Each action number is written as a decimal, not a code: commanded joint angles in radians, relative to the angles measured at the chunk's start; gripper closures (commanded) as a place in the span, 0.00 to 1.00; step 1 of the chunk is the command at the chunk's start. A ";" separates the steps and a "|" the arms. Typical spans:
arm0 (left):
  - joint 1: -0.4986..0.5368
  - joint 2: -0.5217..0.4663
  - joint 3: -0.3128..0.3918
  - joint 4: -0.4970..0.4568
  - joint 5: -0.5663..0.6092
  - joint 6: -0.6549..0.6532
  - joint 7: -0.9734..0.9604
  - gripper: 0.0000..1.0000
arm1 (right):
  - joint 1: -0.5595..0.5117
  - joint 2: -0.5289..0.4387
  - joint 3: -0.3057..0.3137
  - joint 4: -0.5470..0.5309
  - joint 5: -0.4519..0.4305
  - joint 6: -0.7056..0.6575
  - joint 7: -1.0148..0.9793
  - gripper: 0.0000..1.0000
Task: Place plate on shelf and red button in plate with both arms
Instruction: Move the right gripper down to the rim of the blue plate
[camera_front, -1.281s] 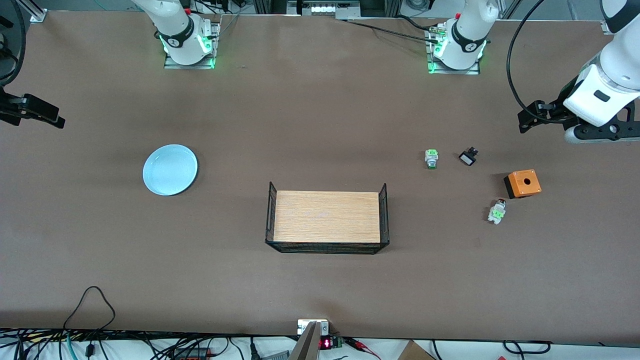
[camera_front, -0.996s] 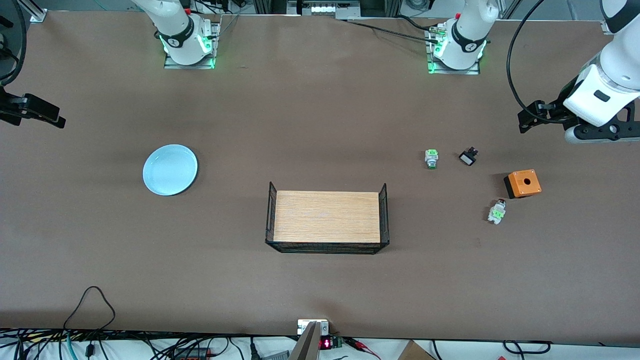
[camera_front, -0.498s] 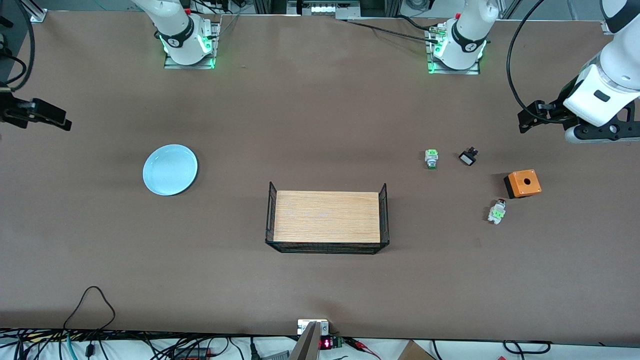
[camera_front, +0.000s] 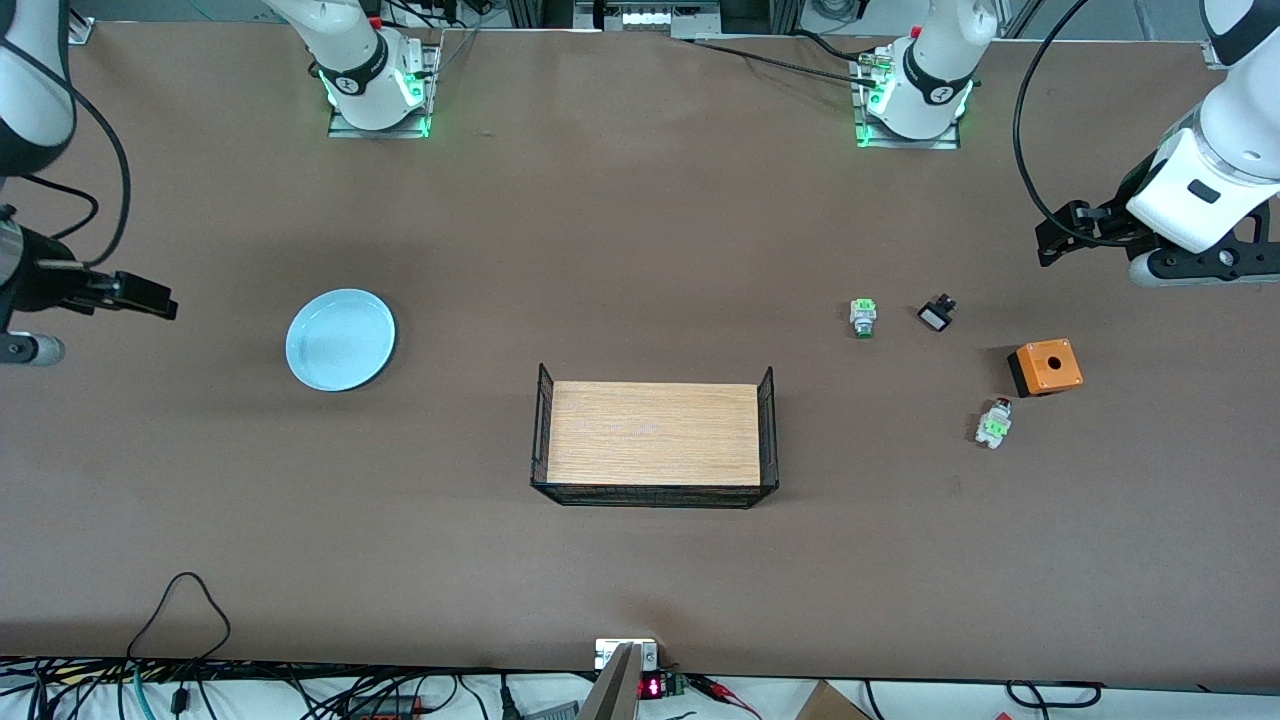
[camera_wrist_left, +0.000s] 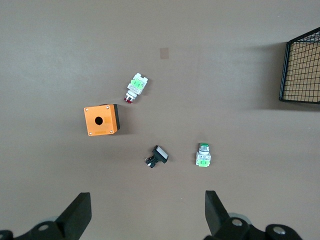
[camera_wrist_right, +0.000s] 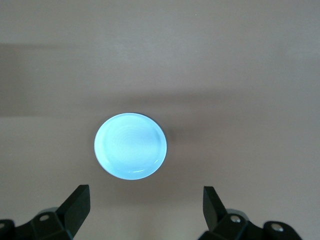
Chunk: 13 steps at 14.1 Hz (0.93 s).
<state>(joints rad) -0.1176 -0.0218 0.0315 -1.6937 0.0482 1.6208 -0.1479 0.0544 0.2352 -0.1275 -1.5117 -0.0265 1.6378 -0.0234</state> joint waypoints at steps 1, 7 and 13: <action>0.001 0.011 0.004 0.032 -0.016 -0.025 0.021 0.00 | 0.009 0.001 0.000 -0.089 -0.033 0.098 0.016 0.00; 0.001 0.011 0.004 0.032 -0.016 -0.033 0.022 0.00 | 0.001 -0.053 0.000 -0.425 -0.018 0.422 0.017 0.00; -0.008 0.011 0.001 0.042 -0.014 -0.039 0.021 0.00 | -0.039 -0.034 0.000 -0.694 -0.018 0.786 0.017 0.00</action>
<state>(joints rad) -0.1205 -0.0218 0.0268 -1.6863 0.0482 1.6084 -0.1479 0.0285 0.2305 -0.1335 -2.1133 -0.0368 2.3381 -0.0177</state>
